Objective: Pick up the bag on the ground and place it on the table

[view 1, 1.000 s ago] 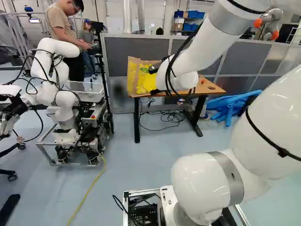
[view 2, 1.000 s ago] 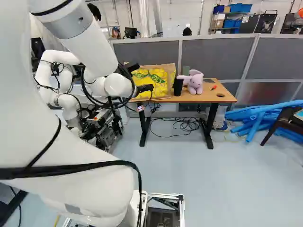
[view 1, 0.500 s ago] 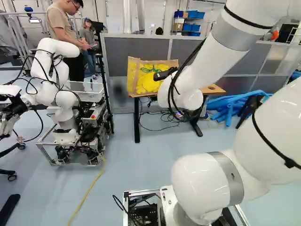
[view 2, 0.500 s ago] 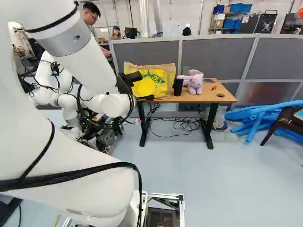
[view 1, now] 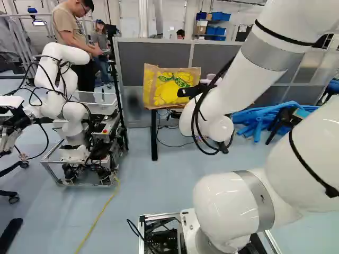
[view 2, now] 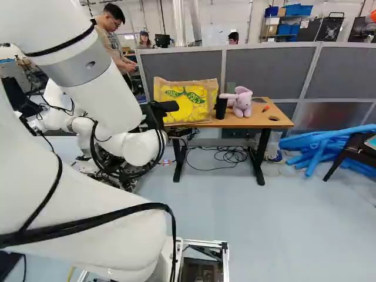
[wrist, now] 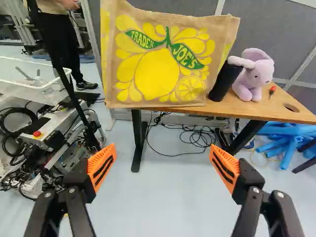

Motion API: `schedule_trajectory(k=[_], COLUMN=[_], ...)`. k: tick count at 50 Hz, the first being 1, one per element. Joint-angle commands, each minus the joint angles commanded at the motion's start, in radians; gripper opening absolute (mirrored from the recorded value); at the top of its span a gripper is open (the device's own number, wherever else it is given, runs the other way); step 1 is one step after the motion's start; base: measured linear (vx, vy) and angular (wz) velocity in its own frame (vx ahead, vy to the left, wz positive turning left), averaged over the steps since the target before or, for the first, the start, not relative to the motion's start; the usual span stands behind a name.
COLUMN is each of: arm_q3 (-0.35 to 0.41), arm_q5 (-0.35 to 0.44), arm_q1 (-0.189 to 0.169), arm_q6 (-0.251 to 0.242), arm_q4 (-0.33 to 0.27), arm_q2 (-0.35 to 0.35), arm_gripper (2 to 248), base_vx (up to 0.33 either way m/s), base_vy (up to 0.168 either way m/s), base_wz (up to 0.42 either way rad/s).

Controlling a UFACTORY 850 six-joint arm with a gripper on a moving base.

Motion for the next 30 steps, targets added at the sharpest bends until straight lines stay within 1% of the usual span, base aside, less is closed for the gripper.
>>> schedule_trajectory(k=[15,30], arm_q3=[0.043,0.067], arm_q5=[0.054,0.083], arm_q1=[-0.001,-0.002], arm_q6=[0.041,0.063], arm_q4=[0.0,0.0], arm_q2=[0.013,0.02], arm_gripper=[247,247], base_vx=[0.0,0.0], base_vy=[0.0,0.0], base_wz=[0.0,0.0])
